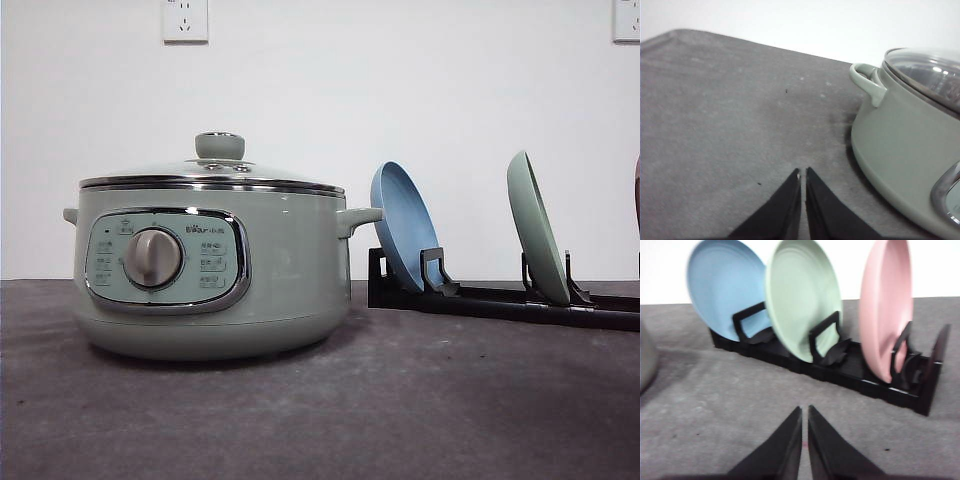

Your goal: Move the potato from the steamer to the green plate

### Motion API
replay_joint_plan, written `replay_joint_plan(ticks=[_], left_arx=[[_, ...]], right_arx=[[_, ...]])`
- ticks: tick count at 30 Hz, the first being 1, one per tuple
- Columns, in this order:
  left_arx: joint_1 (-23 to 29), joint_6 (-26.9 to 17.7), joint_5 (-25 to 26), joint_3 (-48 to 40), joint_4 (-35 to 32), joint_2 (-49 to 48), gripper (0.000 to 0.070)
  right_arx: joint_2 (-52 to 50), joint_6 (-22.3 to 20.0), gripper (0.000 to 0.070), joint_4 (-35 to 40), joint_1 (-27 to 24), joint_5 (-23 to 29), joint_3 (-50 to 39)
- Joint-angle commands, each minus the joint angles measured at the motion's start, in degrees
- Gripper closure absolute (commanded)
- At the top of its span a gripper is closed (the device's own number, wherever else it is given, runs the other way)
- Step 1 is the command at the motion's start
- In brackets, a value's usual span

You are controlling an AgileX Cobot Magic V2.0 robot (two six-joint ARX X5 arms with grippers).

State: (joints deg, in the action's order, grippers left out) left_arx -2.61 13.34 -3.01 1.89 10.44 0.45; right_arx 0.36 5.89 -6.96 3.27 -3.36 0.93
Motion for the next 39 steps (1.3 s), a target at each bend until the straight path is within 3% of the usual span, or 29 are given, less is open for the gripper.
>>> replay_joint_plan(ticks=[1, 5, 11, 18, 23, 28, 39], left_arx=[[-0.4, 4.7, 0.0, 0.7, 0.3, 0.5, 0.0690], [-1.6, 6.9, 0.0, 3.7, 0.2, 2.2, 0.0690], [-3.0, 7.9, 0.0, 11.0, 0.1, 7.2, 0.0690], [-5.5, 7.2, 0.1, 24.0, 0.5, 16.7, 0.0690], [-8.2, 5.6, 2.9, 34.8, 4.0, 24.4, 0.0690], [-9.5, 3.0, 9.2, 46.3, 14.4, 32.1, 0.0690], [-11.6, -5.4, 25.1, 65.1, 28.4, 44.3, 0.0690]], right_arx=[[-0.2, 3.3, 0.0691, 0.9, 0.0, -0.3, -0.2], [-0.2, 9.4, 0.0692, 2.0, 0.0, -0.3, 0.5], [-0.1, 14.7, 0.0697, 3.1, 0.0, -0.3, 5.0], [5.1, 15.1, 0.0697, -1.6, 0.0, -2.0, 17.4], [13.1, 13.2, 0.0697, -7.2, 0.0, -8.1, 29.0], [21.0, 10.6, 0.0697, -14.0, 0.0, -14.2, 40.8], [33.1, -0.6, 0.0697, -29.9, 0.0, -24.7, 61.7]])
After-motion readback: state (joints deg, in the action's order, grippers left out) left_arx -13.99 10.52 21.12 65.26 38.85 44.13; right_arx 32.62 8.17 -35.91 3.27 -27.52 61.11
